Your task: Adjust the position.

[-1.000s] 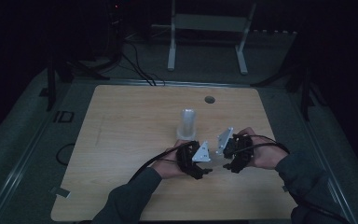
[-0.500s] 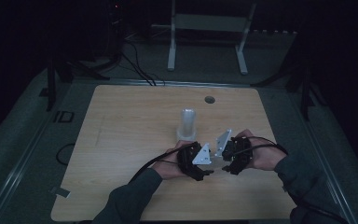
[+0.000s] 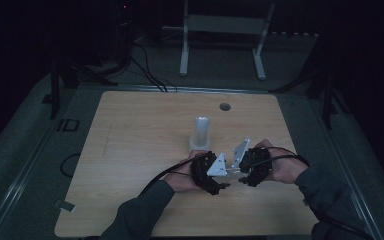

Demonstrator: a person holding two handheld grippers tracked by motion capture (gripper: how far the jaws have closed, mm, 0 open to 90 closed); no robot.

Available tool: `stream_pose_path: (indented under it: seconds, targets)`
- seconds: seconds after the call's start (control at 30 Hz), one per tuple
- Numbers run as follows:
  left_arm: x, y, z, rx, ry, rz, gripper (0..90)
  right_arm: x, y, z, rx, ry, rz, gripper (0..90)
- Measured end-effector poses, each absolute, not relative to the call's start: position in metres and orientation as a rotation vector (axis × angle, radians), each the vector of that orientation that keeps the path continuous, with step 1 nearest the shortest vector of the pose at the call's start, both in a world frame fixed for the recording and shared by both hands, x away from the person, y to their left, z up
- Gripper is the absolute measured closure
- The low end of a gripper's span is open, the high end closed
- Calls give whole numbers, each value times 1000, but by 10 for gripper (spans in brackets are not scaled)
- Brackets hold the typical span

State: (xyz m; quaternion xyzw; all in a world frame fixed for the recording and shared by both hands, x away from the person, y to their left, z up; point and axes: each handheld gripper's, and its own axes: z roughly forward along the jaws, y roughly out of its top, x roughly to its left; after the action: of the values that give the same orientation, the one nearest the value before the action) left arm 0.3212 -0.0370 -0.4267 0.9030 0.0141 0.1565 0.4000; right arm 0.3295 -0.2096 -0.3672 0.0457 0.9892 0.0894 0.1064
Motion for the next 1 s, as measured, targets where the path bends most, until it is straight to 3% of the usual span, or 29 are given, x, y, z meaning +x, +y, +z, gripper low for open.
stream_pose_path:
  seconds: [0.43, 1.0]
  targets:
    - [325, -31, -420, 2241, 106, 372, 181, 333, -219, -370, 187, 2894, 292, 417]
    - [333, -18, -411, 2184, 185, 394, 188, 337, -237, -375, 373, 2798, 362, 417]
